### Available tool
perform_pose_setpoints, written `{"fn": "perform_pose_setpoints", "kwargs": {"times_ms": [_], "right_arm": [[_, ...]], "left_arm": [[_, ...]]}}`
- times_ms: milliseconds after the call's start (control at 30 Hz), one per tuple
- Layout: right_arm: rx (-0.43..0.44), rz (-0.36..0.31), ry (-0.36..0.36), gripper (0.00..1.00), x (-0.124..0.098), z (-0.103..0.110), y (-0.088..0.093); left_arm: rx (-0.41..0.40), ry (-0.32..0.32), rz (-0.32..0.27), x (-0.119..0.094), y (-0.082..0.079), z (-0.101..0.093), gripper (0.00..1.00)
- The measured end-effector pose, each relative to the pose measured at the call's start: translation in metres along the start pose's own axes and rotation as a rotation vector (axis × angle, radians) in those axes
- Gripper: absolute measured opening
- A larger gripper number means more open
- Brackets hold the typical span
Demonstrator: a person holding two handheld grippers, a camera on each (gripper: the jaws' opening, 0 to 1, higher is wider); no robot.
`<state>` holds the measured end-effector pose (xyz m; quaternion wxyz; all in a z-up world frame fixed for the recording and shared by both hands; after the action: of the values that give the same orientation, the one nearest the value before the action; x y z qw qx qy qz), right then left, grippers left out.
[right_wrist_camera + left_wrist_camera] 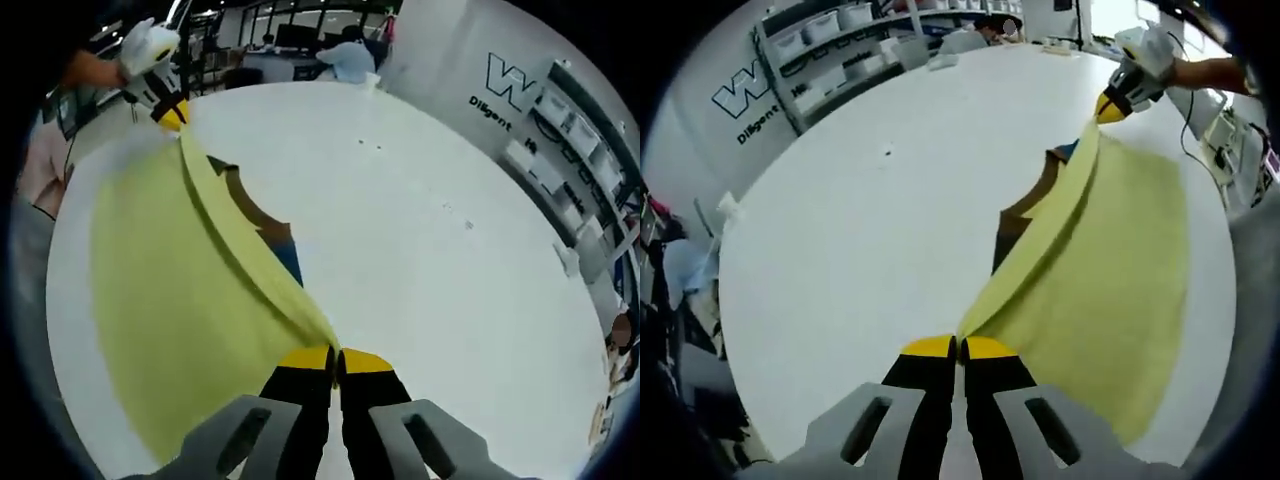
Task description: Fold the garment on the visible template until the final outline fits inside the template.
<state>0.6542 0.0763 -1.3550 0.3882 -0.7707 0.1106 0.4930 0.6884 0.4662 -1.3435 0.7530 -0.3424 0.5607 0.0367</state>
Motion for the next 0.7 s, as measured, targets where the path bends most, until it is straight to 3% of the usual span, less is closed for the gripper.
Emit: {"fn": "perform_pose_setpoints", "kwargs": {"times_ms": [333, 700], "right_arm": [[0.010, 0.023, -0.007, 0.00, 0.020, 0.001, 0.001], [0.015, -0.004, -0.008, 0.00, 0.024, -0.005, -0.003]], "left_arm": [[-0.045, 0.019, 0.034, 0.016, 0.009, 0.001, 0.01], [-0.055, 0.009, 0.001, 0.021, 0.006, 0.007, 0.02]]}}
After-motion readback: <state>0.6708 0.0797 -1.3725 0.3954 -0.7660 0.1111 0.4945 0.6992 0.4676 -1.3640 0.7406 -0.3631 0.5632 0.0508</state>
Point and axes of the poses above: the point that each gripper's makers call its tool centre point, and the gripper's own axes: x roughly forward along the fingers, z roughly to its left, y roughly out of its underside, the point moved 9 cm from there along -x, roughly backward along the fingers, and after that the axes turned 4 degrees about z, right-handed, at the moved point
